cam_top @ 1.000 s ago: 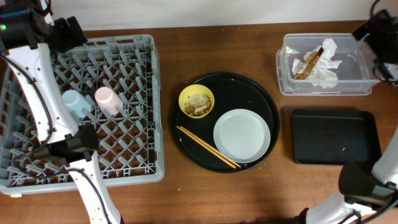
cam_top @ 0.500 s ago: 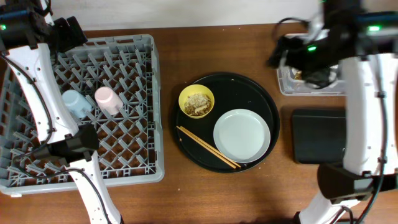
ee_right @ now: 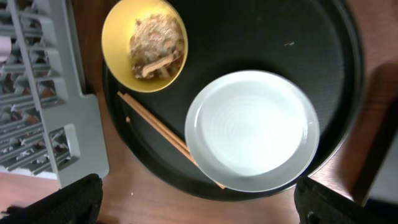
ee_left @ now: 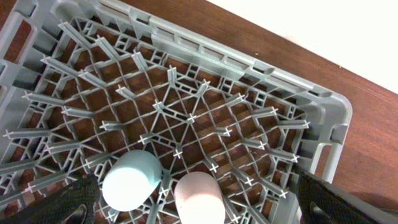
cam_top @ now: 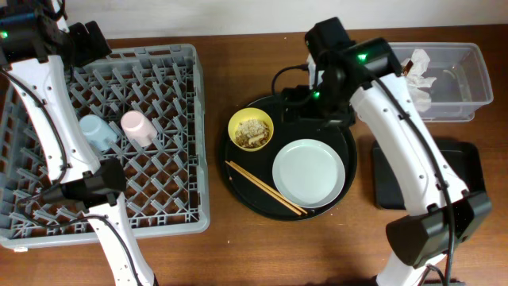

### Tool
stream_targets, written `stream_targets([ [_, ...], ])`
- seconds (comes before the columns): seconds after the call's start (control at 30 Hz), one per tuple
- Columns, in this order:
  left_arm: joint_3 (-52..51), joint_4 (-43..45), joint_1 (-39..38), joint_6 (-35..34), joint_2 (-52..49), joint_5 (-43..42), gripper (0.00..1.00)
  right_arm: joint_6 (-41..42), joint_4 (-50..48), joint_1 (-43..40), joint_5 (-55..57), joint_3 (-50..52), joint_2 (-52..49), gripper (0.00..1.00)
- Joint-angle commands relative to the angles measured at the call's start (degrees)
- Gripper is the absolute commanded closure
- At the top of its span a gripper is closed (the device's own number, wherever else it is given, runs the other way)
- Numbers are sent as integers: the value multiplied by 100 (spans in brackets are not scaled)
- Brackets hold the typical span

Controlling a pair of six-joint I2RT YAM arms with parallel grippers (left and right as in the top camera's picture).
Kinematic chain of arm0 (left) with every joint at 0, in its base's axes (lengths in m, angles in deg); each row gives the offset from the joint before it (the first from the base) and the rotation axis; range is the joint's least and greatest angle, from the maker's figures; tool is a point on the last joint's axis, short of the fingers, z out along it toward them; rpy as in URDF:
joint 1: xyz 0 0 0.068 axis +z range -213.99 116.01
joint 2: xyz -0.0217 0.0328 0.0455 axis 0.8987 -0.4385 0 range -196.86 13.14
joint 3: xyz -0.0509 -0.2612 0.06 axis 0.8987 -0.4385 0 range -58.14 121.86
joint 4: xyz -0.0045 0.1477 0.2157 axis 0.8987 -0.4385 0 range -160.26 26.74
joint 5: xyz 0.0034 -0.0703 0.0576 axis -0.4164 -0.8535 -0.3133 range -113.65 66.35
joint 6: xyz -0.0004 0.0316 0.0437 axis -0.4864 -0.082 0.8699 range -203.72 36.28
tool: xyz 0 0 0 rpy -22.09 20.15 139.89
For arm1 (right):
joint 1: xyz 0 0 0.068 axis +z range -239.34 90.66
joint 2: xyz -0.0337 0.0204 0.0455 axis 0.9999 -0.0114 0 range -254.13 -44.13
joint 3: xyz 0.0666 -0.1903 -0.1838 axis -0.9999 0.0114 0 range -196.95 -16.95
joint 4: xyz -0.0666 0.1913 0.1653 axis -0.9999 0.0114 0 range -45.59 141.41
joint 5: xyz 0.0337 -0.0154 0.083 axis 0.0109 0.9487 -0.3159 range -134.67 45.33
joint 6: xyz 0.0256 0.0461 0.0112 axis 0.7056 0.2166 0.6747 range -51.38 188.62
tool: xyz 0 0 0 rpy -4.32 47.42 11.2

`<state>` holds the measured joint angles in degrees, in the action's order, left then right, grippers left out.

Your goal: Sort waste into correct bins and load items into the dishwasher rack

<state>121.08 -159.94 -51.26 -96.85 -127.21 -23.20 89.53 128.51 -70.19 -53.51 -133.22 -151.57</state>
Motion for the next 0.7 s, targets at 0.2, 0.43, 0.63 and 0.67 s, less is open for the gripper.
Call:
stream_targets([
  [0.2, 39, -2, 20, -13, 50, -22, 1, 166, 92, -2470, 417, -994, 17, 1],
  [0.43, 39, -2, 20, -13, 50, -20, 1, 203, 92, -3698, 420, -990, 11, 1],
  [0.63, 39, 0, 20, -17, 50, -33, 1, 203, 92, -4192, 422, -990, 11, 1],
  [0.67, 39, -2, 17, -15, 52, -90, 1, 203, 92, -4212, 420, -992, 11, 1],
])
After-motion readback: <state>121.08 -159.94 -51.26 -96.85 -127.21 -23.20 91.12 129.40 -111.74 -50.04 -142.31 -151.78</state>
